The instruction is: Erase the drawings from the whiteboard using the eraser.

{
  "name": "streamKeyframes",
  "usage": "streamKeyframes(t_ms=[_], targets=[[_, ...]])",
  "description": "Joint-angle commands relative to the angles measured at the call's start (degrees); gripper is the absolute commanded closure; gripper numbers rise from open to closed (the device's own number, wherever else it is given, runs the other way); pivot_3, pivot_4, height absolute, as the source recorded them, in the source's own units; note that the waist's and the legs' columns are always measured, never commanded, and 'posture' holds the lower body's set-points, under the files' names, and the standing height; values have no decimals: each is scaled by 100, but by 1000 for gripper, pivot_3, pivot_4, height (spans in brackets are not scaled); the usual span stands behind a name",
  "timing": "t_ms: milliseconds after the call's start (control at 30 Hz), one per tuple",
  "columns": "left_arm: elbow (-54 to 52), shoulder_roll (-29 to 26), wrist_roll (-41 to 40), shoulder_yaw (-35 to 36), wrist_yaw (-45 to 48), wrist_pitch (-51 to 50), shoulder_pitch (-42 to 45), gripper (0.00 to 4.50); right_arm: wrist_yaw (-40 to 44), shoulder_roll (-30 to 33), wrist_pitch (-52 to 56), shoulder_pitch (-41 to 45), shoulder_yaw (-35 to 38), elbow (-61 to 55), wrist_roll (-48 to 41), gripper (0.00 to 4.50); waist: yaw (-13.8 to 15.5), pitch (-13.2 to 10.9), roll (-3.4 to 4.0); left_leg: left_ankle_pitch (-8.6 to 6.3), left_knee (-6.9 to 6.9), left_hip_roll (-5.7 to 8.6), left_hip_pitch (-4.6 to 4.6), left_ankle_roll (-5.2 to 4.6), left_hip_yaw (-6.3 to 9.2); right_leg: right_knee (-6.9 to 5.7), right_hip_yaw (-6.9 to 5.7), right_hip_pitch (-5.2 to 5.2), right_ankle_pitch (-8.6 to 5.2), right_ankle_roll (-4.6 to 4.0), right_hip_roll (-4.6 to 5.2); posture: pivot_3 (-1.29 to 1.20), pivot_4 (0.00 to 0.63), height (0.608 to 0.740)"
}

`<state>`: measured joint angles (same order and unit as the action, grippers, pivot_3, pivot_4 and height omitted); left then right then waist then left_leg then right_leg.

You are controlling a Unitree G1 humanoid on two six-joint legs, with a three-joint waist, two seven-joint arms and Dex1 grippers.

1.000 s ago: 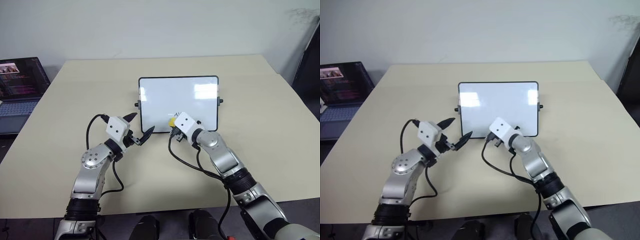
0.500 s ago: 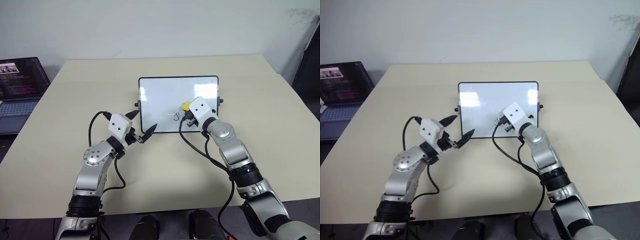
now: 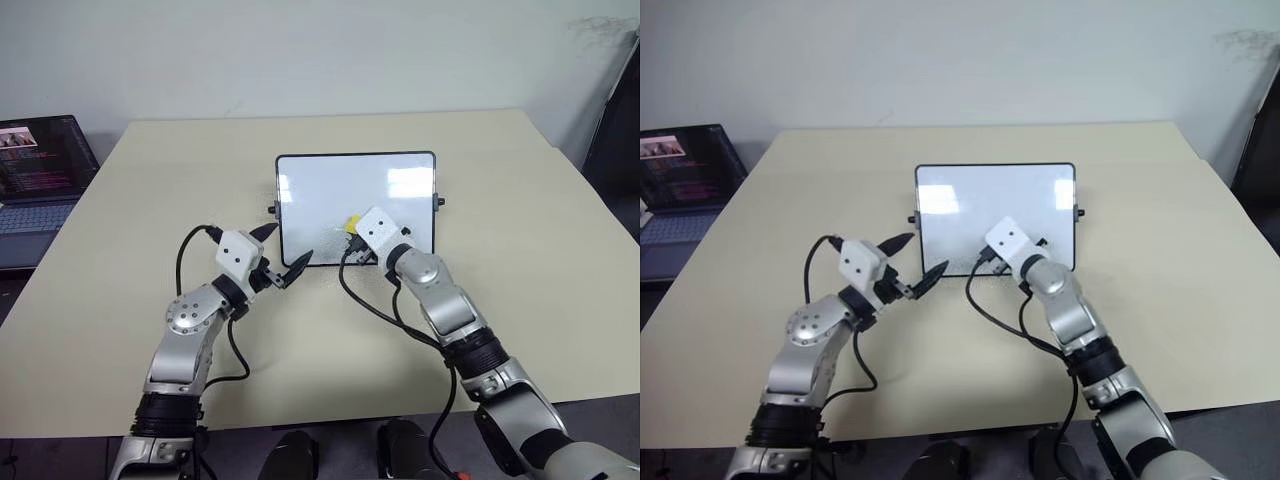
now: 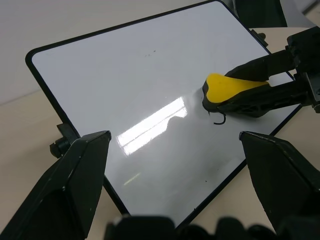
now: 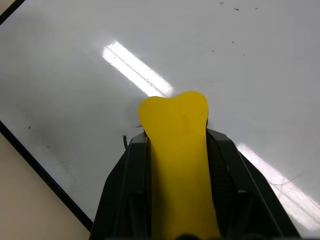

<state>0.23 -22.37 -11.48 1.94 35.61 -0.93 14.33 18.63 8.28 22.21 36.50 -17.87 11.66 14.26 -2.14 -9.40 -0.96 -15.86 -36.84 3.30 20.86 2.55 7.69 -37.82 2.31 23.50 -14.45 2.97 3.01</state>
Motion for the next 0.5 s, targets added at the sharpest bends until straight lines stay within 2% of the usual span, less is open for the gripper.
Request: streamKeyframes(t_ms=[33, 500], targets=[[-262, -59, -62, 92, -22, 28, -24, 0, 88, -3, -37, -100, -72, -139, 1, 3305, 2, 0, 0, 0, 0, 0, 0, 0, 0, 0, 0, 0, 0, 0, 0, 0, 150, 740], [-218, -72, -66, 116, -20, 30, -54, 0, 405, 178, 186, -389, -130, -532, 48, 3305, 21, 0, 0, 0, 0, 0, 1, 0, 2, 0, -2, -1, 0, 0, 1, 0, 150, 740]])
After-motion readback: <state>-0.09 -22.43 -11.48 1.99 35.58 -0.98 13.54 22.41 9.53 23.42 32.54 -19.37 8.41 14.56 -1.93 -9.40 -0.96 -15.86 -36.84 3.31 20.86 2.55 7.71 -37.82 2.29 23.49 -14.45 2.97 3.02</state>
